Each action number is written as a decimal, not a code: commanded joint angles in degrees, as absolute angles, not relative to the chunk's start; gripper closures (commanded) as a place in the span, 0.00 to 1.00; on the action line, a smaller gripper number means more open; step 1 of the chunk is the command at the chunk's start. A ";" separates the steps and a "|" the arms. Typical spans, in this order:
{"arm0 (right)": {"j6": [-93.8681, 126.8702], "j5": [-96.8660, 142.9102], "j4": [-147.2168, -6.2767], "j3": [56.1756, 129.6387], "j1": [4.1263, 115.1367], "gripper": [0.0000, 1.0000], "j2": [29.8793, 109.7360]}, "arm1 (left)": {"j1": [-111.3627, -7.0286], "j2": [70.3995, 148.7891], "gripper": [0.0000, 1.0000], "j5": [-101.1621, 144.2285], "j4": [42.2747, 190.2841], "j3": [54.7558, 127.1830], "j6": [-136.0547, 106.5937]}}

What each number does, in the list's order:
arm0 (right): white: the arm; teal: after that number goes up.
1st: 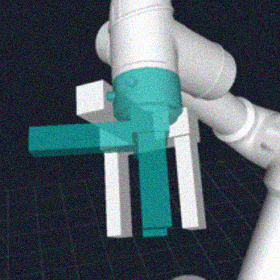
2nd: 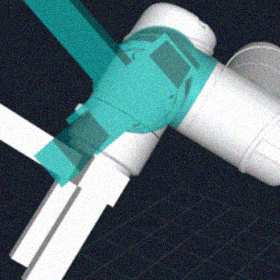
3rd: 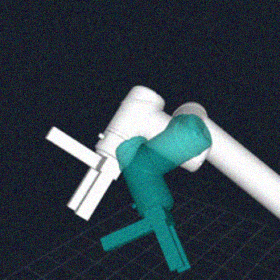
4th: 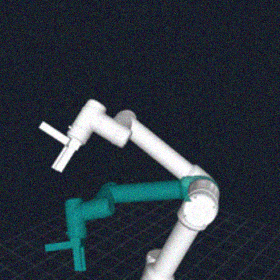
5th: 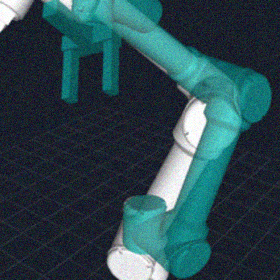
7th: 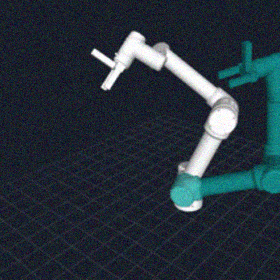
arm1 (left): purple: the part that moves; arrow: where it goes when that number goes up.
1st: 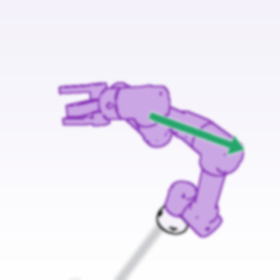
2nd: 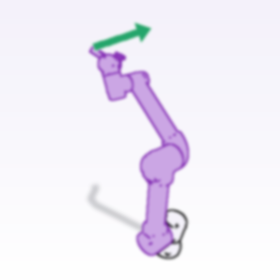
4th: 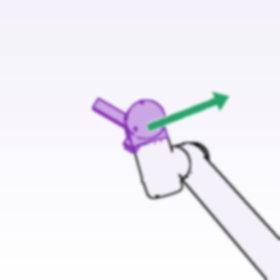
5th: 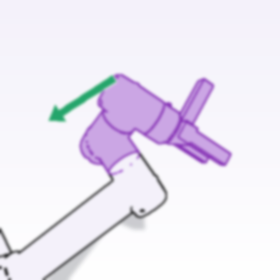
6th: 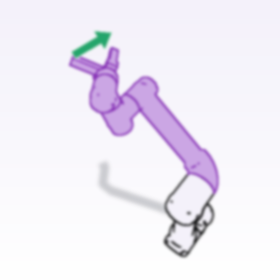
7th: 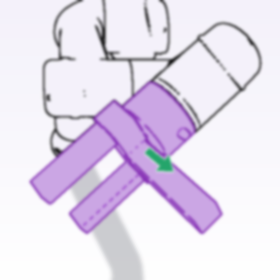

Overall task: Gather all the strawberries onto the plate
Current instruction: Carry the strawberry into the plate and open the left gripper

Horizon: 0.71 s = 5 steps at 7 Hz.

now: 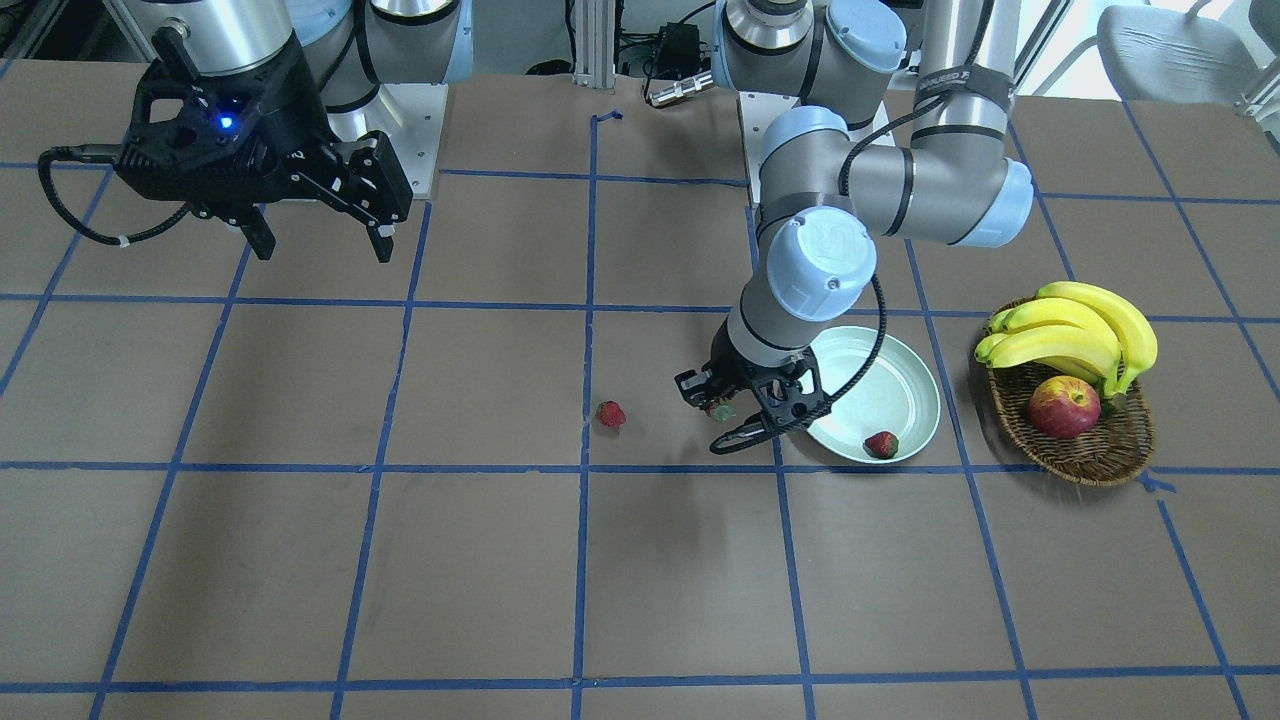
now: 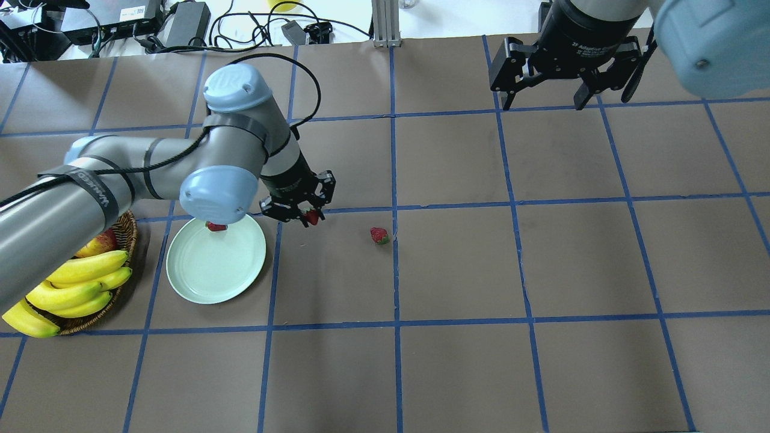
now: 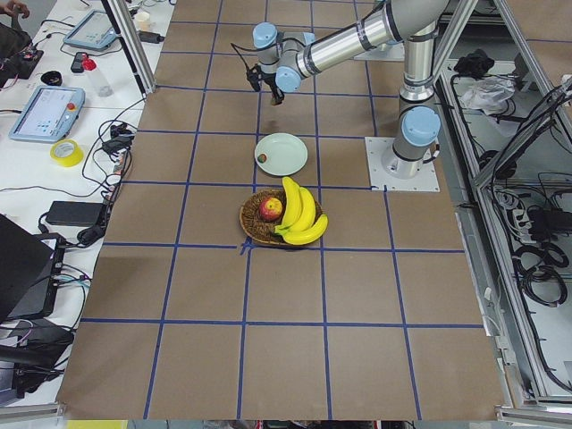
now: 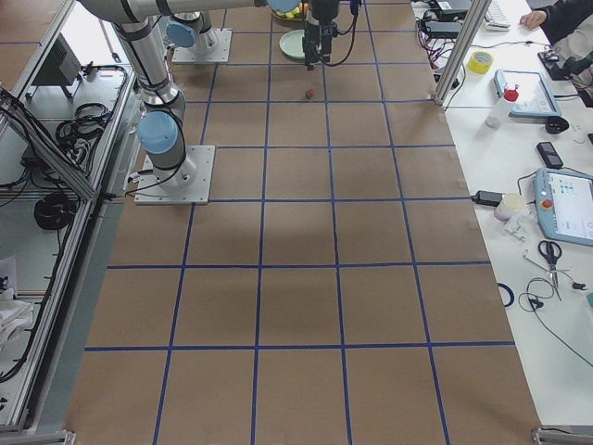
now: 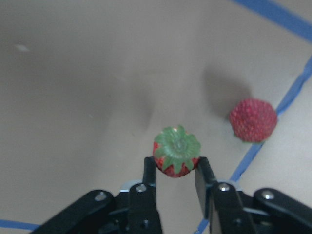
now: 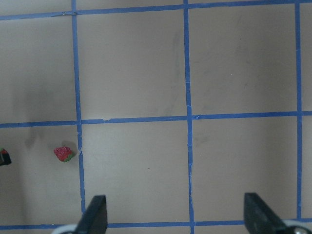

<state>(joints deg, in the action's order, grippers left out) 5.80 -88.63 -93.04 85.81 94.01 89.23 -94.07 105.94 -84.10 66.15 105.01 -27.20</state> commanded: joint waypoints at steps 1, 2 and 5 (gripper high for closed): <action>5.97 -88.59 -93.08 85.87 94.04 0.00 89.21 | -83.11 104.86 1.00 -90.76 74.06 103.53 -14.74; 5.72 -88.59 -93.08 85.87 93.96 0.00 89.21 | -77.75 104.85 1.00 -90.96 77.92 103.88 -11.55; 5.71 -88.68 -93.08 85.87 93.96 0.00 89.21 | -74.88 104.33 0.00 -90.70 78.14 106.35 -11.16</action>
<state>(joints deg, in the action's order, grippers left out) 5.74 -88.61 -93.08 85.87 93.98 89.21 -75.48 104.51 -90.79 78.57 106.19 -11.41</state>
